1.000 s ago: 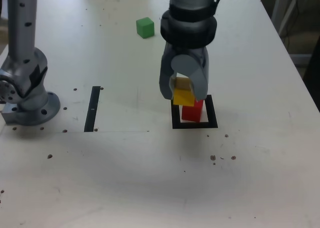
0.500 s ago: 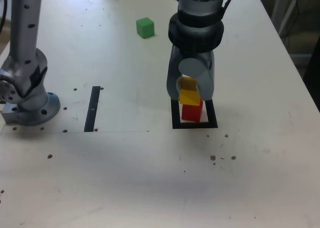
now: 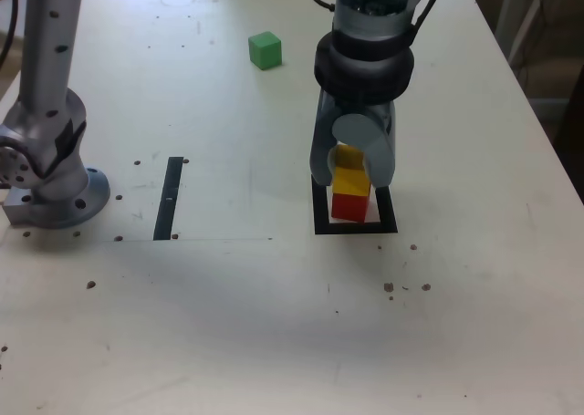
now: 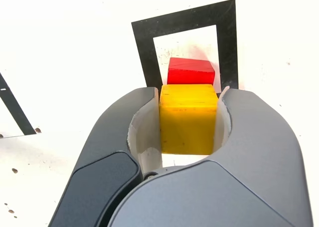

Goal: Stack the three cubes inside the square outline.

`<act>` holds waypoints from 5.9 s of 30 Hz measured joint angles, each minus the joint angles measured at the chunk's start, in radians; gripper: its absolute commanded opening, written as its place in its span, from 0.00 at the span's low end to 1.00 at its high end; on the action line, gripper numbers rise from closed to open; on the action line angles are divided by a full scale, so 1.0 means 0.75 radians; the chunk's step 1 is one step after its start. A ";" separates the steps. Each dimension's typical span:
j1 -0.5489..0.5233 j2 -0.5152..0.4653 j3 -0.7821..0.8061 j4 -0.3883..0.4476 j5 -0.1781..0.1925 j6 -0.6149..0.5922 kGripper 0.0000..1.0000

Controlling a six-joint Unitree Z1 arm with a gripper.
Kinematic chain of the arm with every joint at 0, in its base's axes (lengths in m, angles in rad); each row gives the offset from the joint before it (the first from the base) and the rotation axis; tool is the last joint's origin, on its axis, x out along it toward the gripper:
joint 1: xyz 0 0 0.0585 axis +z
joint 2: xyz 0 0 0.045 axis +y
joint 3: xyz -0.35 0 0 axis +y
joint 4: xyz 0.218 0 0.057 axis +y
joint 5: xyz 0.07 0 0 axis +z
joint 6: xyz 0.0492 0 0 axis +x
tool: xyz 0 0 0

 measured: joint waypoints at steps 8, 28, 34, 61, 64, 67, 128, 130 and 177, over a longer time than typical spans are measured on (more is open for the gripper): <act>0.009 0.020 0.002 0.001 0.014 -0.002 0.36; 0.015 -0.015 0.036 0.034 0.018 -0.016 0.99; 0.022 -0.155 0.111 0.039 0.036 -0.026 0.99; 0.861 -0.333 0.251 0.068 0.116 0.496 0.99; 0.962 -0.283 0.183 0.072 0.111 0.552 0.99; 1.050 -0.236 0.118 0.076 0.087 0.595 0.99; 1.414 0.481 -0.561 0.403 -0.021 0.500 0.99; 1.419 0.482 -0.564 0.403 -0.020 0.510 0.98; 1.392 0.488 -0.564 0.410 0.102 0.425 0.01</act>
